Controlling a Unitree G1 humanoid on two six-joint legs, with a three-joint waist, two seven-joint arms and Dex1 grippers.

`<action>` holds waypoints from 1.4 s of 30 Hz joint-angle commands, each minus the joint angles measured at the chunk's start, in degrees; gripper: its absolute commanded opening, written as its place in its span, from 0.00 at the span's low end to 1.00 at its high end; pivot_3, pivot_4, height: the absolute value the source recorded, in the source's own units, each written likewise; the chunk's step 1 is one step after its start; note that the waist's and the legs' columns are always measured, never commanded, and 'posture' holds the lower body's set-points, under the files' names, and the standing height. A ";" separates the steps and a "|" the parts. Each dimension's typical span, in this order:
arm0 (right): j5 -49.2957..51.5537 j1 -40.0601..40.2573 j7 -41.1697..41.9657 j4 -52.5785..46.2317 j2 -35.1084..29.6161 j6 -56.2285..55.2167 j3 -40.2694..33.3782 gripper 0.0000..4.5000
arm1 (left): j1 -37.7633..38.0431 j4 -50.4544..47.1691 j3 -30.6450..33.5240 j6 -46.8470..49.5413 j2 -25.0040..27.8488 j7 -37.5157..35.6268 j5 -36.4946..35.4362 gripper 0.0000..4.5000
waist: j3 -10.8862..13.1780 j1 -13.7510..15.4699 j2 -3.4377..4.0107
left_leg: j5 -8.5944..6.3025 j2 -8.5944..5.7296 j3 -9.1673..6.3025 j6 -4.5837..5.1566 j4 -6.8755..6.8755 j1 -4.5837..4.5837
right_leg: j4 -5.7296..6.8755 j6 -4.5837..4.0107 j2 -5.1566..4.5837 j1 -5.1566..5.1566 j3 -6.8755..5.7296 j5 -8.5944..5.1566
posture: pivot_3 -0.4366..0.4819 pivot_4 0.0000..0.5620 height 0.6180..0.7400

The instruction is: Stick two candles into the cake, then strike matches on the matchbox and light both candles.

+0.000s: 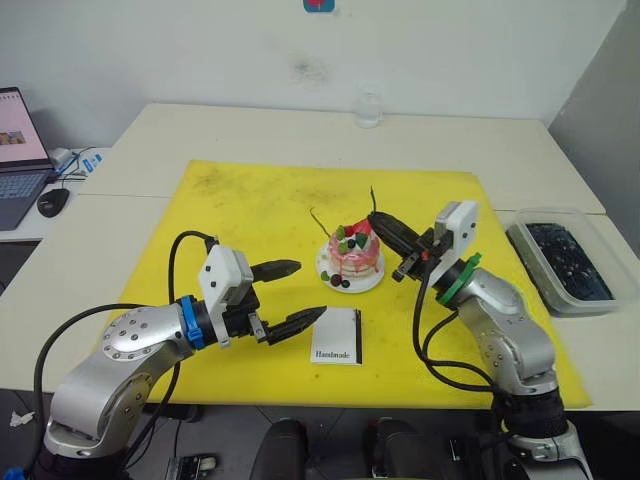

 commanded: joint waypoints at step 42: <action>-6.50 3.88 -2.14 13.19 4.84 -13.11 2.47 0.01 | -3.98 -0.66 -2.73 0.88 1.39 -2.20 -1.07 1.00 | 0.00 -0.10 0.01 | 0.00 0.04 0.02 0.00 -0.01 0.04 | 0.00 -0.05 -0.07 0.00 0.04 0.02 | 0.48 0.27 1.00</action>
